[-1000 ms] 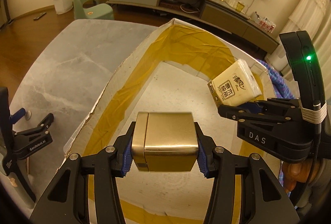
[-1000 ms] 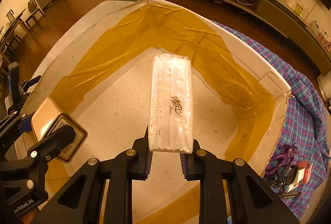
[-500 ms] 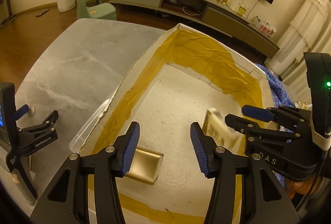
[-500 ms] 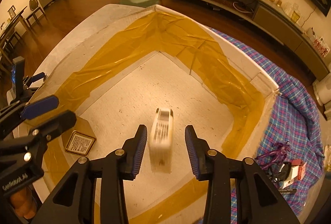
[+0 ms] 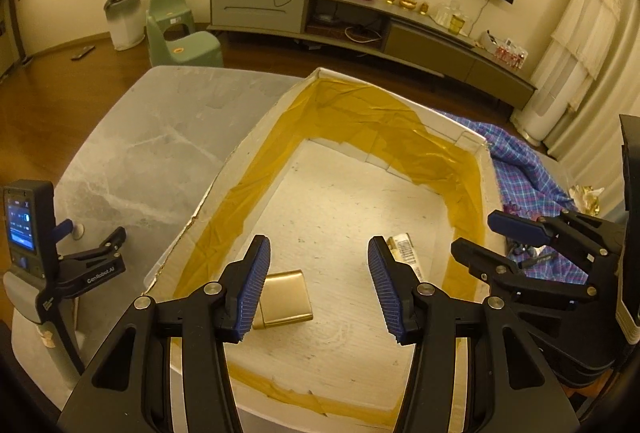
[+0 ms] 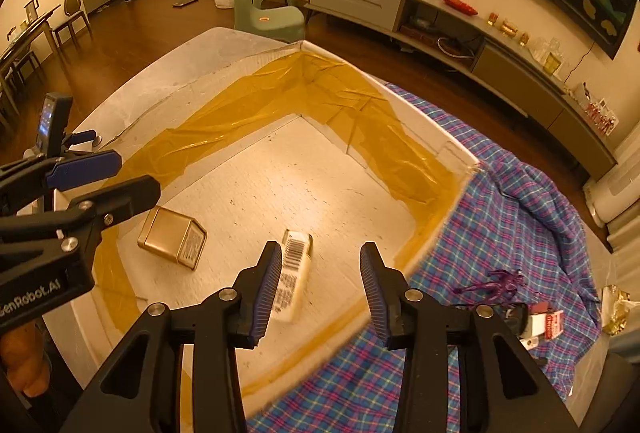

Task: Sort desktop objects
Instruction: 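Move both open tools back over the items on the plaid shirt, then grasp the black glasses with the left tool while the right tool grasps the black marker, then move the held glasses with the left tool toward the purple figure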

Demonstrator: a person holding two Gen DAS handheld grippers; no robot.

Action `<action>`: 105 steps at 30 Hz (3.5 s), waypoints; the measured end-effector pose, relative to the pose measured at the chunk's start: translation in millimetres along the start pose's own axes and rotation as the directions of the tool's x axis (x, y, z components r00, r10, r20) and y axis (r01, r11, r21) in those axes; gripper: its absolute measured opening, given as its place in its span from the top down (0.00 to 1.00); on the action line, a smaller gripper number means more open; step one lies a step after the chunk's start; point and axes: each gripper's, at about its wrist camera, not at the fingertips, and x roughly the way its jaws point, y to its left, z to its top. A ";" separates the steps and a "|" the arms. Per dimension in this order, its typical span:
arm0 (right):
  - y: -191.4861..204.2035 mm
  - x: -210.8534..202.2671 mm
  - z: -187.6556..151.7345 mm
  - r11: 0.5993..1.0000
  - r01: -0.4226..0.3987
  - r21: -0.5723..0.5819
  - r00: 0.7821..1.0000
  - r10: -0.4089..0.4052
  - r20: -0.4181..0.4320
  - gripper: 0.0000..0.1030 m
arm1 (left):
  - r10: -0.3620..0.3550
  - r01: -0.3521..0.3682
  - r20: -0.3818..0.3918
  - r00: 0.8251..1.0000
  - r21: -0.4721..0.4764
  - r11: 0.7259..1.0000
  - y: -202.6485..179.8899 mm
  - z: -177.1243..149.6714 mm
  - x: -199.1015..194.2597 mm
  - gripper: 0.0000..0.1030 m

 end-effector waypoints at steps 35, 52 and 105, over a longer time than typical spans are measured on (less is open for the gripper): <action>-198.2 -94.6 -158.1 0.872 -0.191 0.450 0.939 0.029 0.343 0.47 | -0.183 0.171 -0.001 0.983 0.353 0.920 -184.5 -52.1 -17.0 0.48; -300.6 37.9 -213.3 0.530 -0.295 0.795 0.949 0.259 0.180 0.43 | -0.075 0.073 -0.020 0.997 0.550 0.832 -280.5 -51.1 97.4 0.48; -208.6 -56.6 -173.0 0.838 -0.280 0.469 0.951 0.177 0.253 0.86 | -0.612 0.616 -0.263 0.746 -0.075 0.784 -172.7 -40.6 16.0 0.84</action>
